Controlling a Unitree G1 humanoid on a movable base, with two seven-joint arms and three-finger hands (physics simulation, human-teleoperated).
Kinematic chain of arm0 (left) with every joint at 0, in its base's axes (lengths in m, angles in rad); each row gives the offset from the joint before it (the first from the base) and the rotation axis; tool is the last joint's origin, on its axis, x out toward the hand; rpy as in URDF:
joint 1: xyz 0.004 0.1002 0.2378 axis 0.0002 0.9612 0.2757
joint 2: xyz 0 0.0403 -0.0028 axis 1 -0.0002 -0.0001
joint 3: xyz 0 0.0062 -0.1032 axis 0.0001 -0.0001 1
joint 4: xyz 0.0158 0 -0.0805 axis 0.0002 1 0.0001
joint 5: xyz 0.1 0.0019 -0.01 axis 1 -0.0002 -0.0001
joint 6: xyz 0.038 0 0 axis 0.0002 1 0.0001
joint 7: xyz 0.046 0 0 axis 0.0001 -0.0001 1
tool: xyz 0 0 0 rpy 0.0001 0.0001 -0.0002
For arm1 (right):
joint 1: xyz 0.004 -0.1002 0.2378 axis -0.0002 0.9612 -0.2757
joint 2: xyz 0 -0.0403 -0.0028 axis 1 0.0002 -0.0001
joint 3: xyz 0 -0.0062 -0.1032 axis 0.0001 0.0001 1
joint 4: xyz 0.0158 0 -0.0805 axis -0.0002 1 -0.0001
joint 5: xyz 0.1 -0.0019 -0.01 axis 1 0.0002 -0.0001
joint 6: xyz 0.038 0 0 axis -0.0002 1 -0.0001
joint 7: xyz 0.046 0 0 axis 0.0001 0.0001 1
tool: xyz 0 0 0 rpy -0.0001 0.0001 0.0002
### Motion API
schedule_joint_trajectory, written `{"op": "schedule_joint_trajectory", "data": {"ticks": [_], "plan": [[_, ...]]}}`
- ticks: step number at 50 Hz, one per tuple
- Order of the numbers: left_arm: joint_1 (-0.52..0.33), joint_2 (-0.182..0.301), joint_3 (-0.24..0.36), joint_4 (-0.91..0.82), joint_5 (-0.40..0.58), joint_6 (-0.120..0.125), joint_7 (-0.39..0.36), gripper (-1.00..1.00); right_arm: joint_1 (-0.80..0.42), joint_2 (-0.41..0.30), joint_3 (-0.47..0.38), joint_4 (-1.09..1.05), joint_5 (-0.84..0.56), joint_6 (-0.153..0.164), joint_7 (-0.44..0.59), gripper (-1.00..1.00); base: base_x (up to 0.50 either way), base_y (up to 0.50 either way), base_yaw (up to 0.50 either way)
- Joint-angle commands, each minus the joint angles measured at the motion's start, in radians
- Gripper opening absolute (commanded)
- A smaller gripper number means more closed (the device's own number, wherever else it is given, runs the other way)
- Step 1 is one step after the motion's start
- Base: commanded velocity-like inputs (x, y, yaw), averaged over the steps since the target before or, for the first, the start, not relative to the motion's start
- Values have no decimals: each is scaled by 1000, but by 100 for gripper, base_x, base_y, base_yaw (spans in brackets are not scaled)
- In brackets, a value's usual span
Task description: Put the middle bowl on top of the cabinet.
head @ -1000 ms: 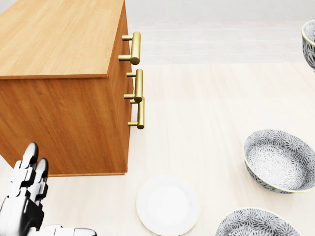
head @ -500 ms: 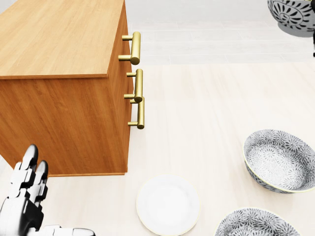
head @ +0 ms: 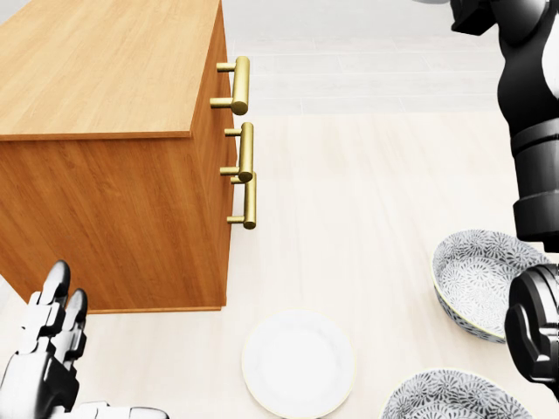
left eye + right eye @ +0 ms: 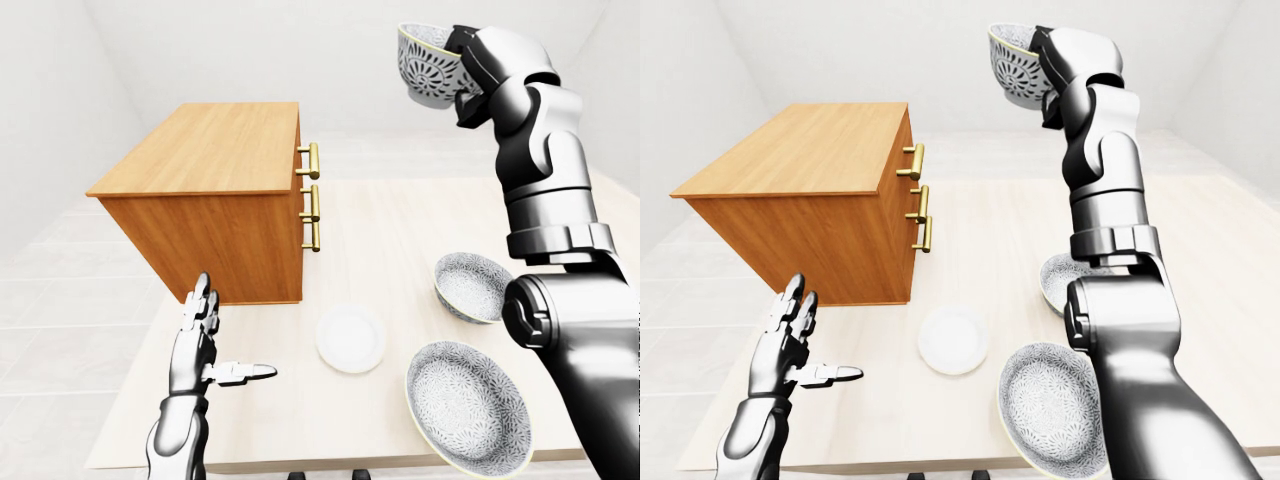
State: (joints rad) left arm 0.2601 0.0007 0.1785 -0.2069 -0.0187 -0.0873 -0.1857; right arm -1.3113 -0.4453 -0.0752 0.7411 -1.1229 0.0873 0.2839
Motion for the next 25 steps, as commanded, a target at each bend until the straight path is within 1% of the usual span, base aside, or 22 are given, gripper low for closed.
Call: {"op": "schedule_joint_trajectory", "data": {"ticks": [1, 3, 5, 7, 13, 15, 18, 20, 25], "plan": [[-7, 4, 7, 16, -3, 0, -1, 100, -143, 89, 28, 147, 85, 0, -114, -100, 0, 0, 0], [-9, 5, 8, 16, -3, 0, -1, 100, -152, 99, 32, 161, 93, 0, -119, -100, 0, 0, 0], [-4, 6, 6, 2, 0, 0, -1, 100, -177, 124, 37, 192, 105, 0, -158, -100, 0, 0, 0], [3, 5, 4, -10, 4, 0, -2, 100, -196, 134, 45, 218, 111, 0, -184, -100, 0, 0, 0], [1, 7, 12, 1, 6, 0, -2, 100, -242, 181, 65, 247, 127, 0, -182, -100, 0, 0, 0], [4, 6, 12, -3, 6, 0, -2, 100, -249, 187, 69, 252, 129, 0, -190, -100, 0, 0, 0], [21, 3, 14, -23, 7, 0, -4, 100, -275, 216, 89, 270, 124, 0, -197, -100, 0, 0, 0], [27, 1, 17, -29, 2, 0, -8, 100, -287, 232, 91, 266, 128, 0, -183, -100, 0, 0, 0], [38, -3, 17, -44, 6, 0, -13, 100, -284, 265, 110, 246, 118, 0, -173, -100, 0, 0, 0]]}}
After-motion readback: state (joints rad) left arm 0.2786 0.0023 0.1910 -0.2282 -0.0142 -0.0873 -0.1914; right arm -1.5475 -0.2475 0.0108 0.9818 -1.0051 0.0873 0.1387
